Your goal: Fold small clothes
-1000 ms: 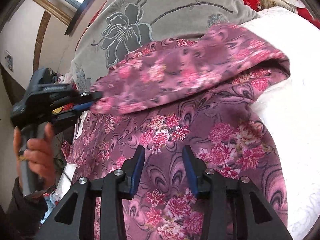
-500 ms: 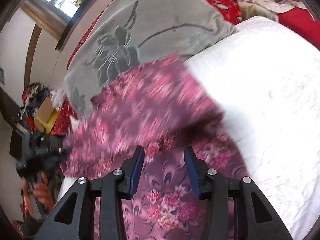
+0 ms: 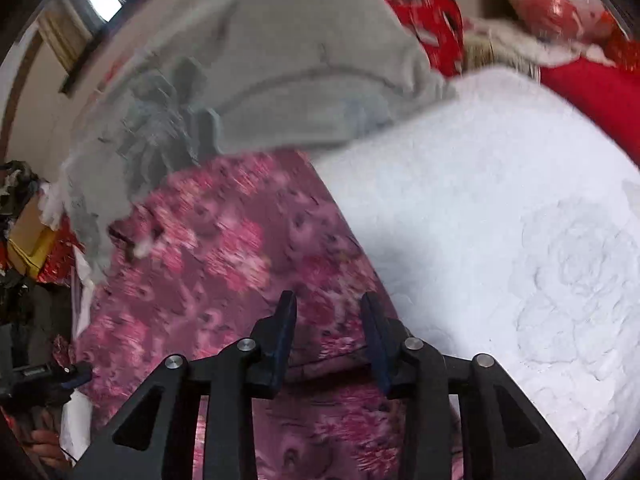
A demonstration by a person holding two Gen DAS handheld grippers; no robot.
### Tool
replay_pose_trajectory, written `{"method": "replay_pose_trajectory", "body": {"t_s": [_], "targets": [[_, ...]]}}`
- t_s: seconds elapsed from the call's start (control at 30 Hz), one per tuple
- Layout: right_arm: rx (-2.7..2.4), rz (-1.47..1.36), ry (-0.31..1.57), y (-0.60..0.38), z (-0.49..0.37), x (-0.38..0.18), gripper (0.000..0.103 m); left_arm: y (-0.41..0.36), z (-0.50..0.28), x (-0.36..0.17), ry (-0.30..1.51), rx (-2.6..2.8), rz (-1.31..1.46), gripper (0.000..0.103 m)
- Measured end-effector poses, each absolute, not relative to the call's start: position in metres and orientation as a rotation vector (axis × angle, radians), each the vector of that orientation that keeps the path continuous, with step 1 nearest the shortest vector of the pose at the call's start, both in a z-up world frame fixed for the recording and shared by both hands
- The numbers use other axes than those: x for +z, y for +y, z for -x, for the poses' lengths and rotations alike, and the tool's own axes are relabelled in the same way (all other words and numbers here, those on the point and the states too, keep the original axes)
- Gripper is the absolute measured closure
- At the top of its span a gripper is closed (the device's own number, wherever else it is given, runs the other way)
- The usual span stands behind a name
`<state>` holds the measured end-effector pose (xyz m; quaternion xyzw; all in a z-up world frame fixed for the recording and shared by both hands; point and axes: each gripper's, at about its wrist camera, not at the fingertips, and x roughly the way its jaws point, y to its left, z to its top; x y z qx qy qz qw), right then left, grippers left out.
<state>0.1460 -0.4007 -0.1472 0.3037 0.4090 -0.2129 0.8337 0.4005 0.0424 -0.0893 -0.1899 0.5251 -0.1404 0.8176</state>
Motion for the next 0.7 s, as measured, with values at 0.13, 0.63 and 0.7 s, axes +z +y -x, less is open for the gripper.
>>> {"method": "replay_pose_trajectory", "body": {"t_s": [0.13, 0.63, 0.7], "targets": [[-0.382, -0.642, 0.876, -0.382, -0.157, -0.149, 0.067, 0.021, -0.387, -0.079, 1.081, -0.339, 0.331, 0.063], [0.011, -0.477, 0.965, -0.216, -0.261, -0.144, 0.066, 0.104, -0.401, -0.048, 1.013, -0.155, 0.255, 0.049], [0.052, -0.477, 0.971, -0.194, -0.276, -0.149, 0.066, 0.145, -0.407, -0.040, 0.980, -0.030, 0.203, 0.043]]}}
